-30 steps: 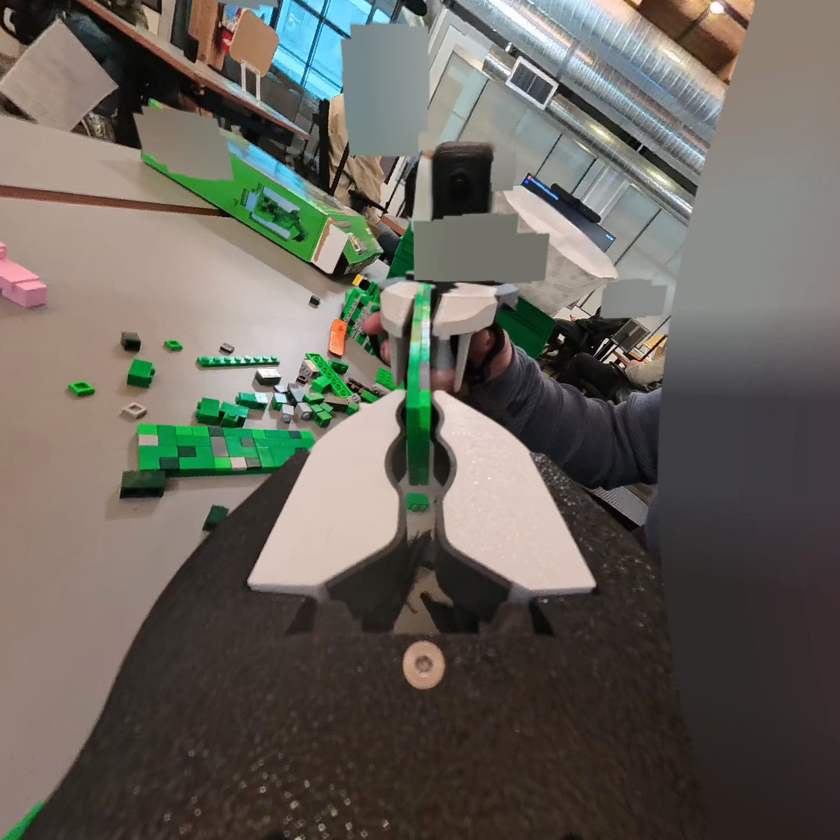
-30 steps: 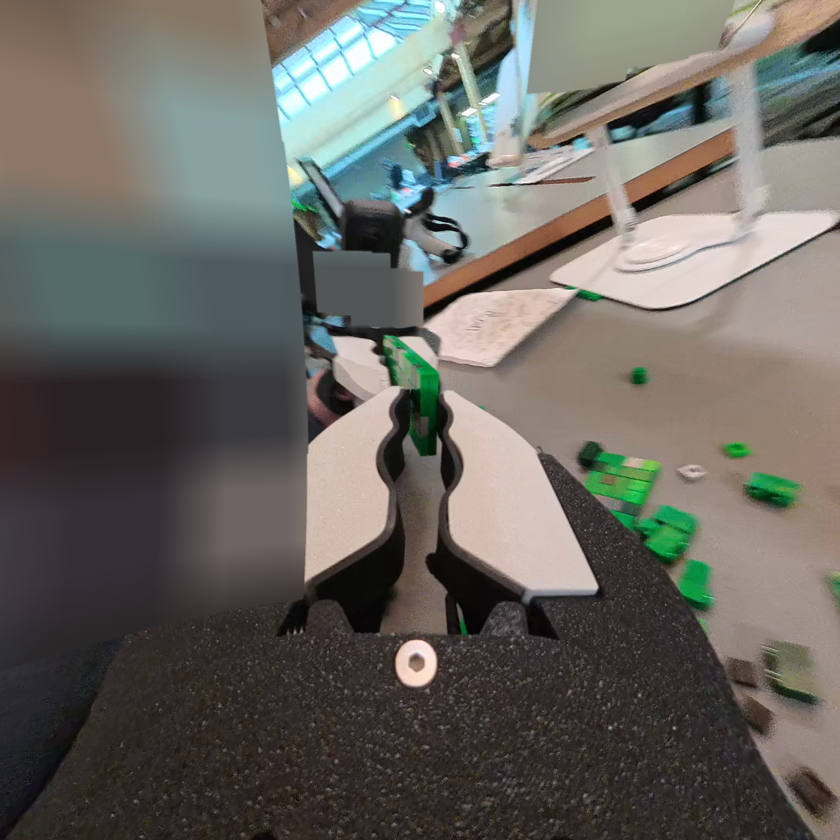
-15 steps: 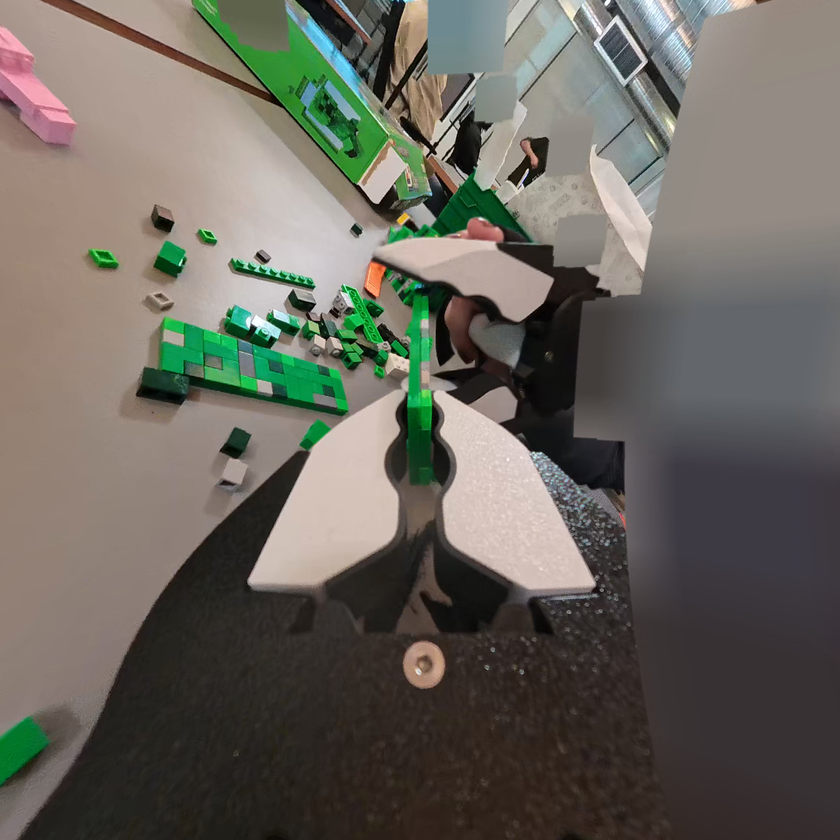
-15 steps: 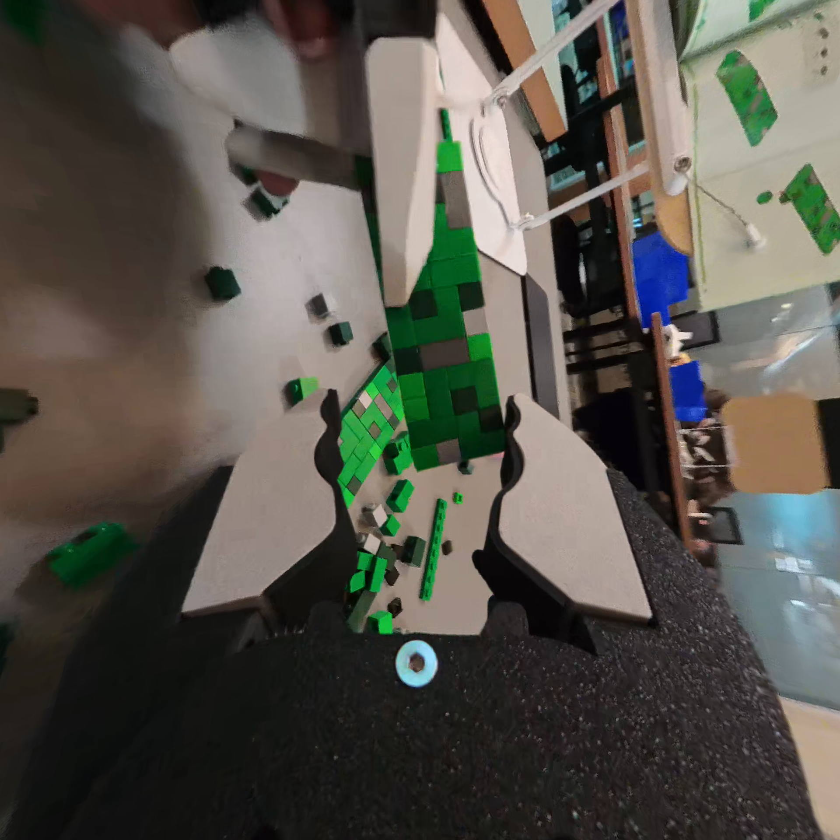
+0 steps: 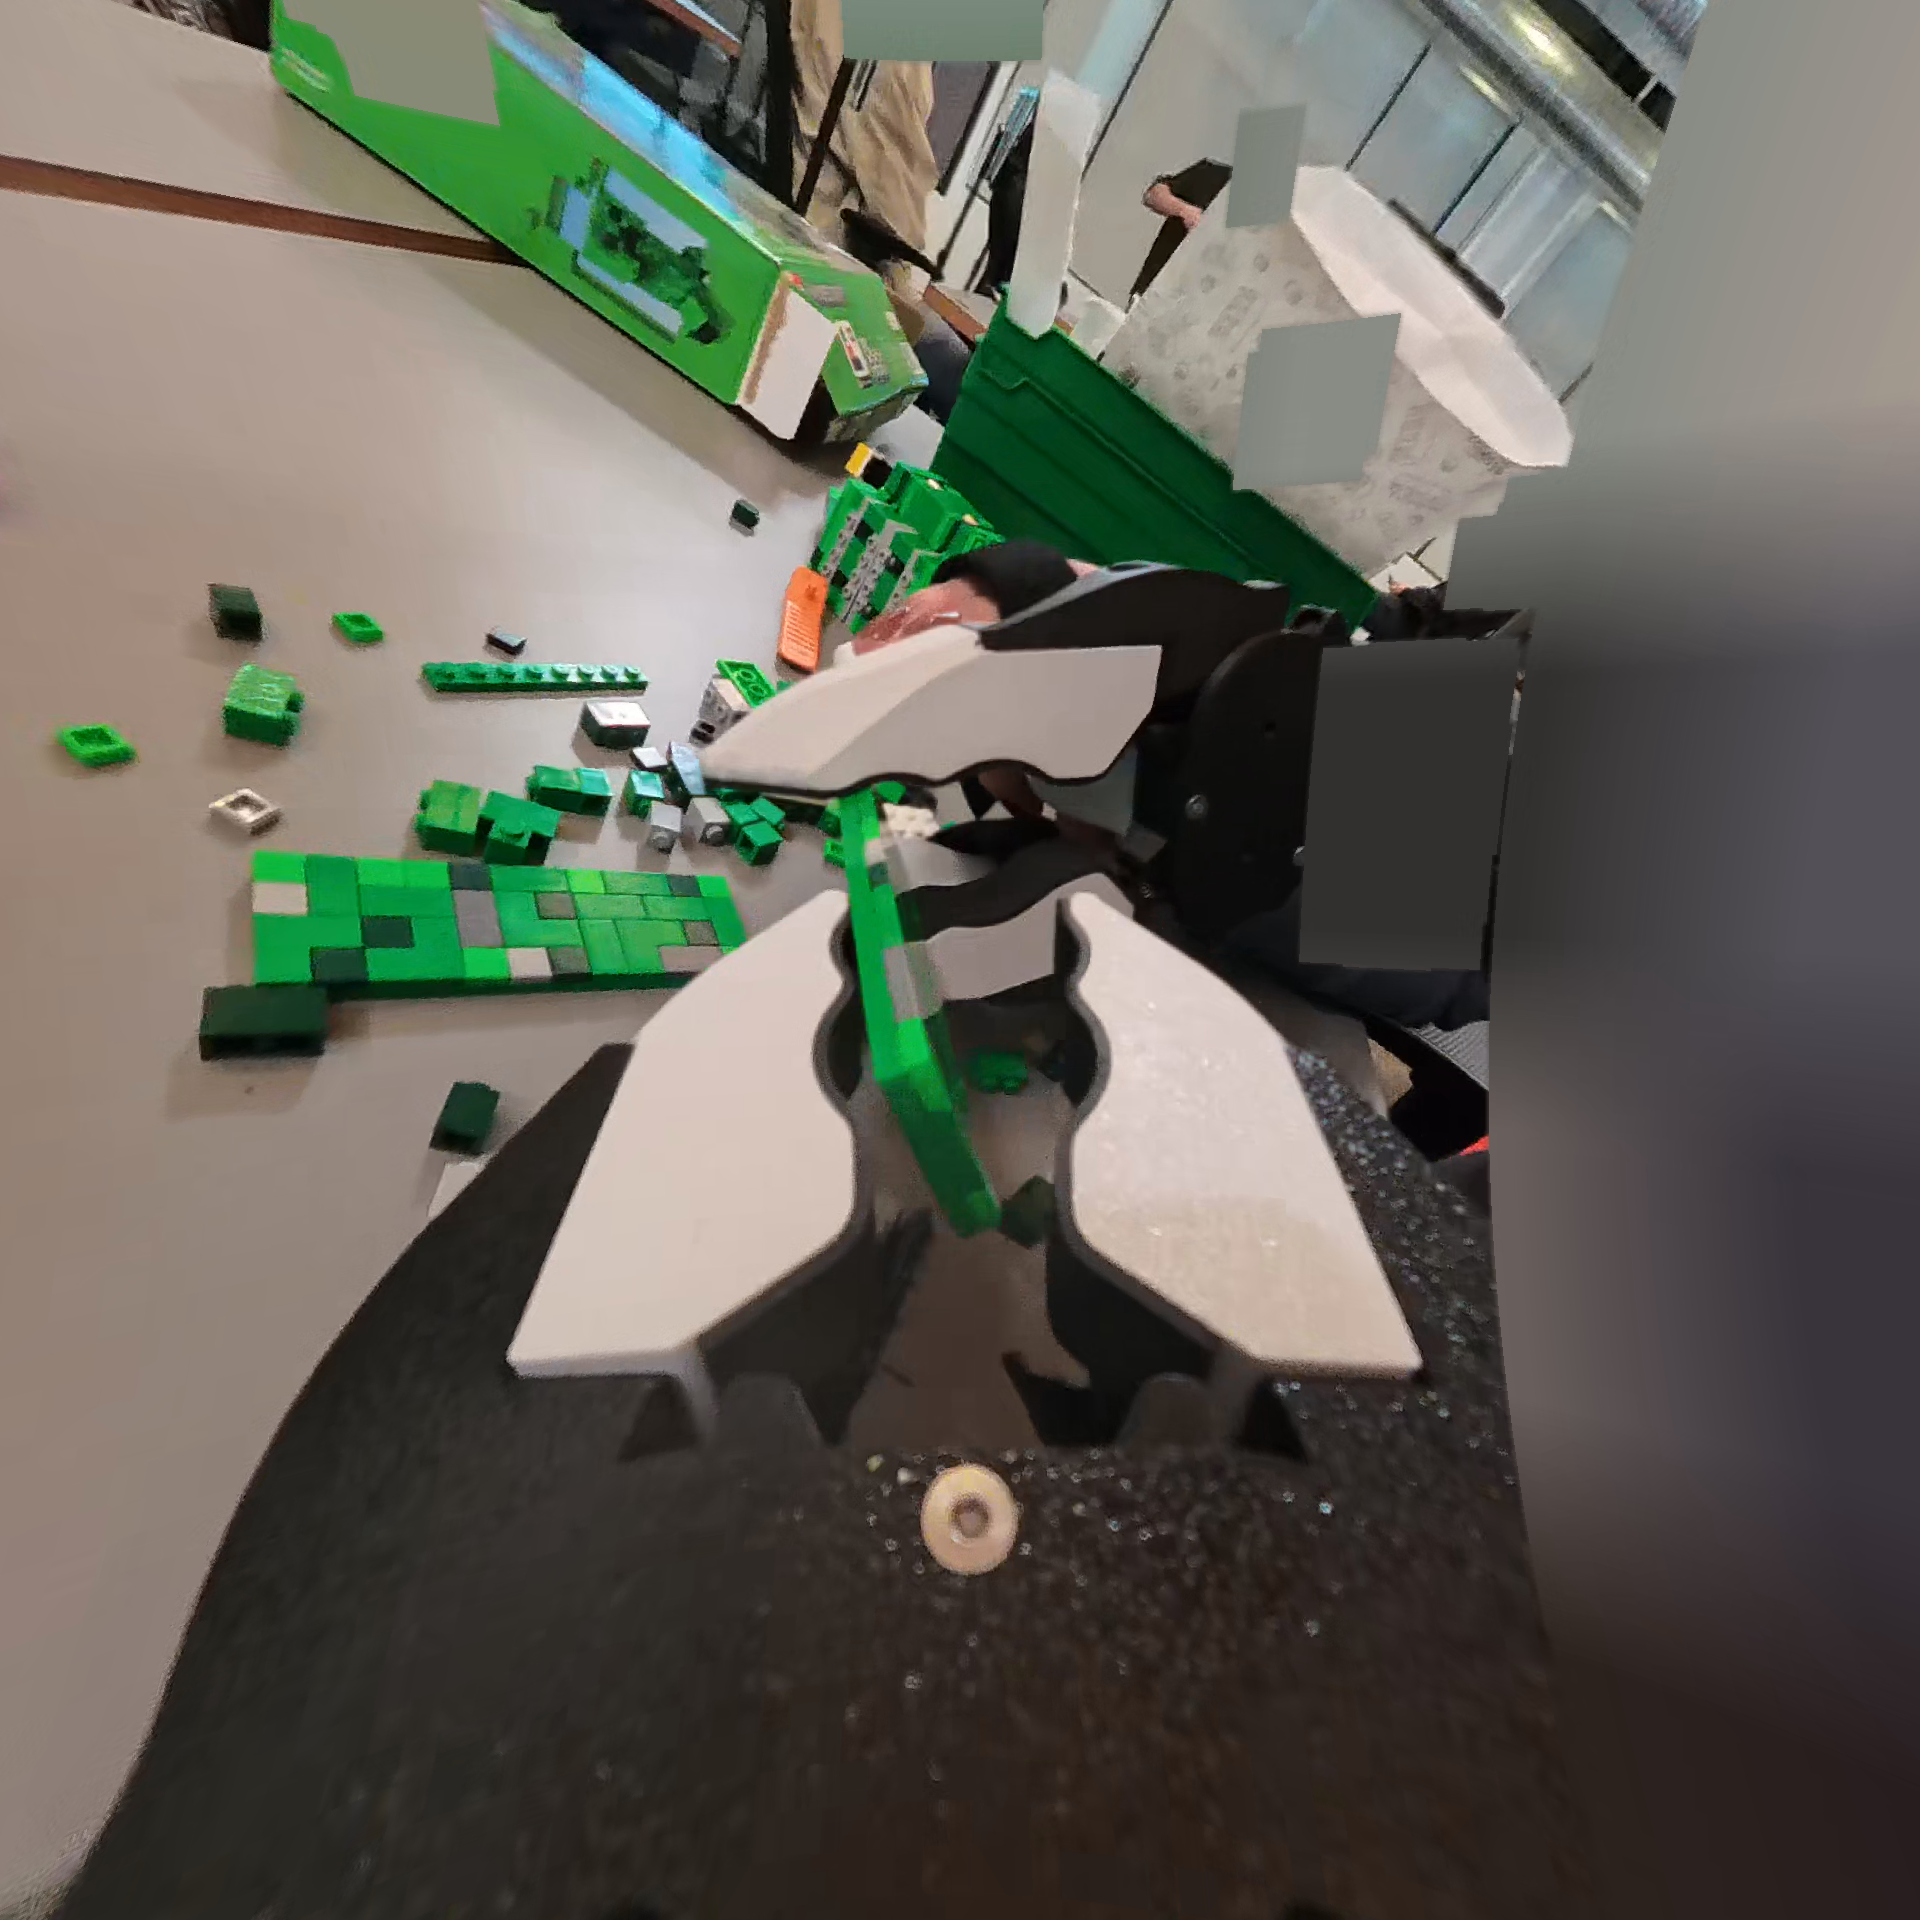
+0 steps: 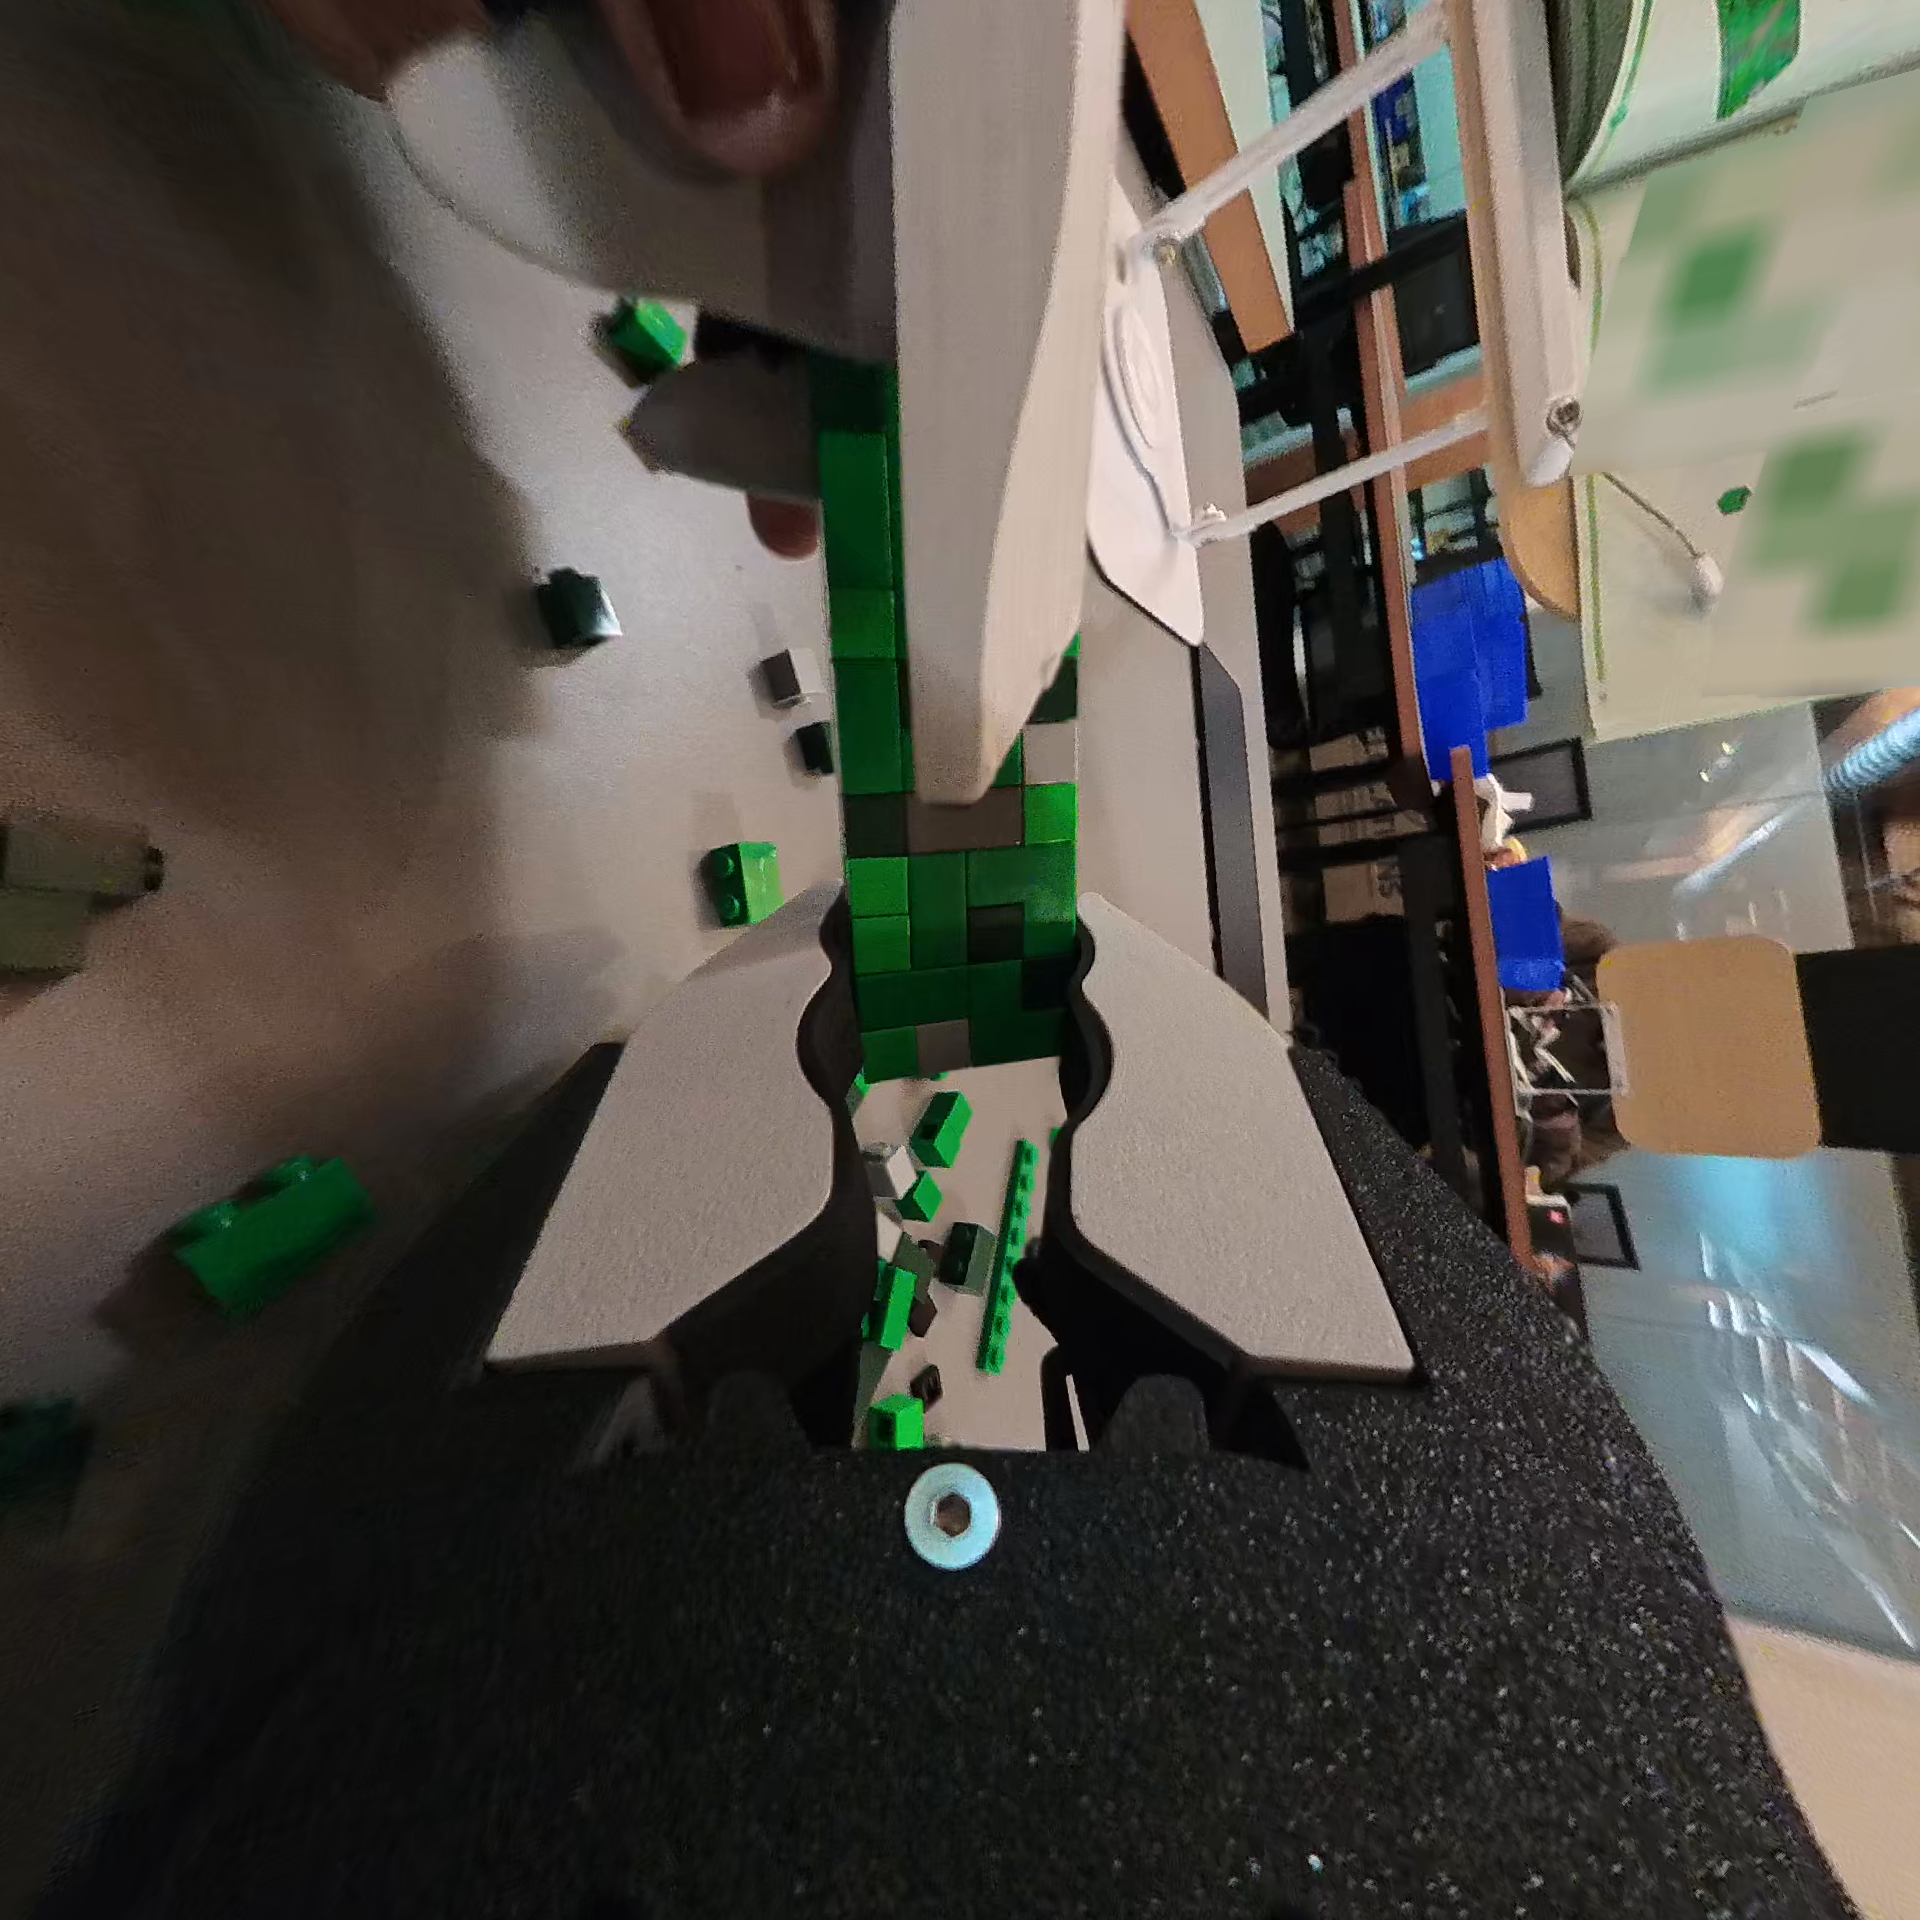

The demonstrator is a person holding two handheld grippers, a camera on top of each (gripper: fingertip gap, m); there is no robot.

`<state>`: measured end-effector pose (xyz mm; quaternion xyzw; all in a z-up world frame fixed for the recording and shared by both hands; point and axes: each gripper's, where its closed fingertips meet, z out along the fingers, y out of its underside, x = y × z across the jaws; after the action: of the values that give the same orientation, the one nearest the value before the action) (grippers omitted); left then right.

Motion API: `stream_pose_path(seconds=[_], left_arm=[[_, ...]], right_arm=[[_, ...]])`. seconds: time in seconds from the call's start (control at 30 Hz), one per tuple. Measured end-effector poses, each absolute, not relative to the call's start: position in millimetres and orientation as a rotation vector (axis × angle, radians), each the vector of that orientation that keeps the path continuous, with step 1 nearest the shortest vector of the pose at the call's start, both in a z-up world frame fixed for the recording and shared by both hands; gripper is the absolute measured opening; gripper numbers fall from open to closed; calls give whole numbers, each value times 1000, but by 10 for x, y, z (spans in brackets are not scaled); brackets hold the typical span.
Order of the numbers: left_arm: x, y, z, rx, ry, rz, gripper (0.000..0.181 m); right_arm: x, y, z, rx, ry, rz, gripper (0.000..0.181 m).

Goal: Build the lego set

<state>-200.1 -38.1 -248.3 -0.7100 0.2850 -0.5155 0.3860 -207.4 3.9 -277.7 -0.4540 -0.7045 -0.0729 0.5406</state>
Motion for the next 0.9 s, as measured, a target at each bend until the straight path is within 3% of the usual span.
stream_pose_path(seconds=[0.2, 0.27, 0.37, 0.6, 0.77, 0.9], left_arm=[[-1937, -413, -2597, -1846, 780, -1330, 24], [-1974, -377, -2650, -1886, 761, -1283, 11], [-1999, -361, -2685, -1942, 676, -1330, 6], [-2046, -286, -2827, -2053, 575, -1257, 6], [-2073, -260, -2821, -2049, 536, -1275, 5], [-2096, -265, -2795, -2036, 548, -1271, 6]], right_arm=[[-2093, -82, -2835, -1041, -1722, -40, 35], [-2106, -129, -2810, -1022, -1714, 7, 35], [-2122, -105, -2860, -1032, -1717, -47, 36], [-2130, 32, -2936, -1127, -1662, -201, 50], [-2130, 41, -2969, -1199, -1650, -210, 43], [-2126, 92, -2953, -1292, -1601, -177, 53]])
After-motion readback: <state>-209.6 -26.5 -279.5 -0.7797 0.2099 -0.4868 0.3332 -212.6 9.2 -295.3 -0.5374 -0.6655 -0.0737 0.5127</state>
